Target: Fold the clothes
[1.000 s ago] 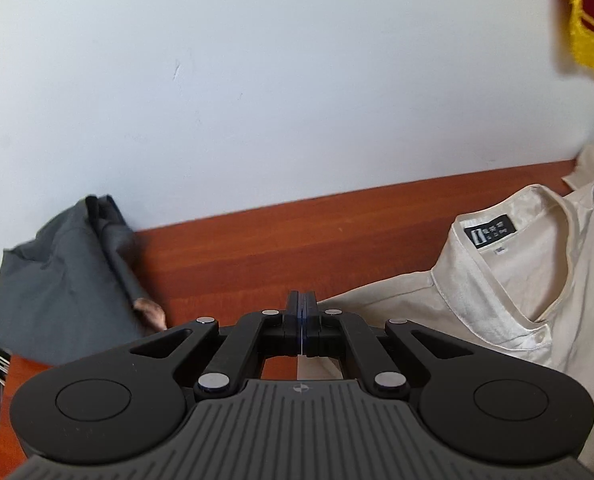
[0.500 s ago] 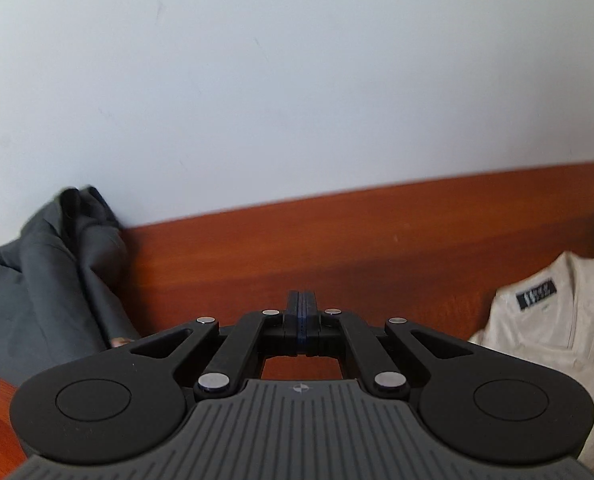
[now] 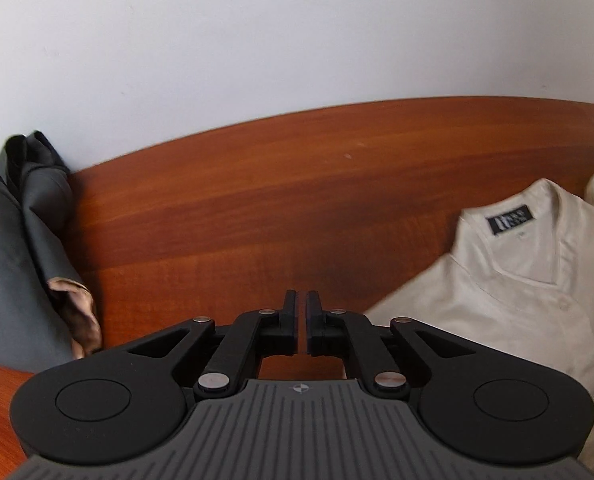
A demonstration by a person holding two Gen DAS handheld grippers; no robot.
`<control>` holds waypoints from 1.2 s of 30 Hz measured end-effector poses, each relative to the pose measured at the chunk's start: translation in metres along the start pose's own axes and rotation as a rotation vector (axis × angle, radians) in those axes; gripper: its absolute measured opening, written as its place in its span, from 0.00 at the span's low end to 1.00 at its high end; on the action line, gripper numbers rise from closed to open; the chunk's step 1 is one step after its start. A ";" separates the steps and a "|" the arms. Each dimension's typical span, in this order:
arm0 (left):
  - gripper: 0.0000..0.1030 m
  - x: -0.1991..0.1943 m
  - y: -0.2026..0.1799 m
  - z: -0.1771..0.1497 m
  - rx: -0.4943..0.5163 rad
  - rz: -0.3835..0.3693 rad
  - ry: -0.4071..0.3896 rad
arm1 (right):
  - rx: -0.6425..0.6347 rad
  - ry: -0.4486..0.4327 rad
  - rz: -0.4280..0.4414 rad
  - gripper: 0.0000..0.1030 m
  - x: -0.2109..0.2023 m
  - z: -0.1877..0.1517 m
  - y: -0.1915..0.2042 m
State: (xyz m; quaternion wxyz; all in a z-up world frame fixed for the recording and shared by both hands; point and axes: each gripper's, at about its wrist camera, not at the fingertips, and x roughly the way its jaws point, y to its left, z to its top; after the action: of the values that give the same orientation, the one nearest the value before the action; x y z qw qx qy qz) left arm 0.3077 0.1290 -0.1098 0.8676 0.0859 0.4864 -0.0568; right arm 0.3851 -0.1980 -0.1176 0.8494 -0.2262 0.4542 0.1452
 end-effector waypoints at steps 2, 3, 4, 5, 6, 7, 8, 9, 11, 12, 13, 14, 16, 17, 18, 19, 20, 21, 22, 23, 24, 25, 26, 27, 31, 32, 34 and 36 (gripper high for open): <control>0.17 -0.002 -0.003 -0.003 0.000 -0.020 0.009 | 0.054 0.004 0.030 0.67 -0.007 -0.009 -0.004; 0.18 -0.004 -0.006 -0.006 0.000 -0.031 0.014 | 0.079 0.005 0.043 0.67 -0.011 -0.014 -0.005; 0.19 -0.006 -0.007 -0.009 0.000 -0.036 0.017 | 0.090 0.006 0.047 0.68 -0.017 -0.021 -0.004; 0.20 -0.008 -0.010 -0.012 -0.001 -0.043 0.019 | 0.101 0.007 0.051 0.68 -0.023 -0.027 -0.003; 0.20 -0.011 -0.012 -0.017 -0.005 -0.052 0.020 | 0.112 0.008 0.055 0.68 -0.028 -0.034 -0.001; 0.20 -0.014 -0.014 -0.021 -0.009 -0.059 0.021 | 0.123 0.009 0.058 0.68 -0.034 -0.040 0.000; 0.20 -0.018 -0.016 -0.026 -0.011 -0.066 0.023 | 0.133 0.009 0.062 0.68 -0.040 -0.047 0.002; 0.20 -0.021 -0.018 -0.030 -0.013 -0.073 0.024 | 0.141 0.011 0.065 0.67 -0.046 -0.054 0.004; 0.20 -0.028 -0.022 -0.037 -0.012 -0.082 0.025 | 0.156 0.015 0.068 0.68 -0.060 -0.065 0.007; 0.20 -0.033 -0.025 -0.042 -0.009 -0.088 0.026 | 0.164 0.017 0.068 0.67 -0.066 -0.070 0.009; 0.20 -0.039 -0.028 -0.047 -0.006 -0.092 0.026 | 0.177 0.019 0.070 0.68 -0.071 -0.076 0.013; 0.20 -0.044 -0.032 -0.051 -0.003 -0.093 0.026 | 0.189 0.021 0.072 0.68 -0.077 -0.082 0.017; 0.20 -0.053 -0.038 -0.059 0.002 -0.100 0.024 | 0.207 0.026 0.079 0.67 -0.086 -0.095 0.022; 0.20 -0.057 -0.042 -0.063 0.004 -0.105 0.025 | 0.214 0.029 0.084 0.67 -0.090 -0.100 0.025; 0.20 -0.063 -0.048 -0.070 0.011 -0.111 0.026 | 0.220 0.032 0.090 0.68 -0.094 -0.105 0.028; 0.20 -0.067 -0.052 -0.074 0.021 -0.114 0.025 | 0.226 0.034 0.095 0.67 -0.099 -0.112 0.033; 0.20 -0.071 -0.056 -0.078 0.032 -0.115 0.023 | 0.232 0.037 0.099 0.67 -0.103 -0.117 0.037; 0.20 -0.077 -0.062 -0.083 0.048 -0.117 0.019 | 0.241 0.038 0.103 0.67 -0.109 -0.126 0.042; 0.20 -0.081 -0.066 -0.087 0.058 -0.119 0.017 | 0.255 0.036 0.106 0.67 -0.115 -0.136 0.047; 0.20 -0.085 -0.069 -0.091 0.060 -0.120 0.014 | 0.262 0.034 0.108 0.67 -0.116 -0.139 0.049; 0.20 -0.090 -0.073 -0.095 0.061 -0.121 0.011 | 0.278 0.032 0.115 0.67 -0.119 -0.144 0.053; 0.20 -0.092 -0.075 -0.098 0.062 -0.122 0.008 | 0.295 0.029 0.124 0.67 -0.122 -0.148 0.056; 0.20 -0.095 -0.078 -0.102 0.061 -0.123 0.005 | 0.313 0.026 0.134 0.66 -0.125 -0.152 0.060; 0.20 -0.098 -0.081 -0.106 0.059 -0.124 0.004 | 0.329 0.024 0.143 0.63 -0.127 -0.155 0.063; 0.20 -0.103 -0.088 -0.120 0.049 -0.125 0.010 | 0.369 0.028 0.168 0.46 -0.127 -0.165 0.077; 0.20 -0.103 -0.089 -0.123 0.047 -0.123 0.013 | 0.375 0.028 0.167 0.46 -0.126 -0.165 0.080; 0.20 -0.102 -0.093 -0.130 0.039 -0.122 0.020 | 0.390 0.029 0.170 0.44 -0.124 -0.168 0.088; 0.20 -0.102 -0.098 -0.135 0.034 -0.125 0.025 | 0.399 0.032 0.174 0.44 -0.122 -0.169 0.093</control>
State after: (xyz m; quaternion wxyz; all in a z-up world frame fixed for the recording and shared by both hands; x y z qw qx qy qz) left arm 0.1245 0.0620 -0.1013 0.8546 0.0708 0.5007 -0.1183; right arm 0.1567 -0.2108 -0.1210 0.8544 -0.0159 0.5050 0.1216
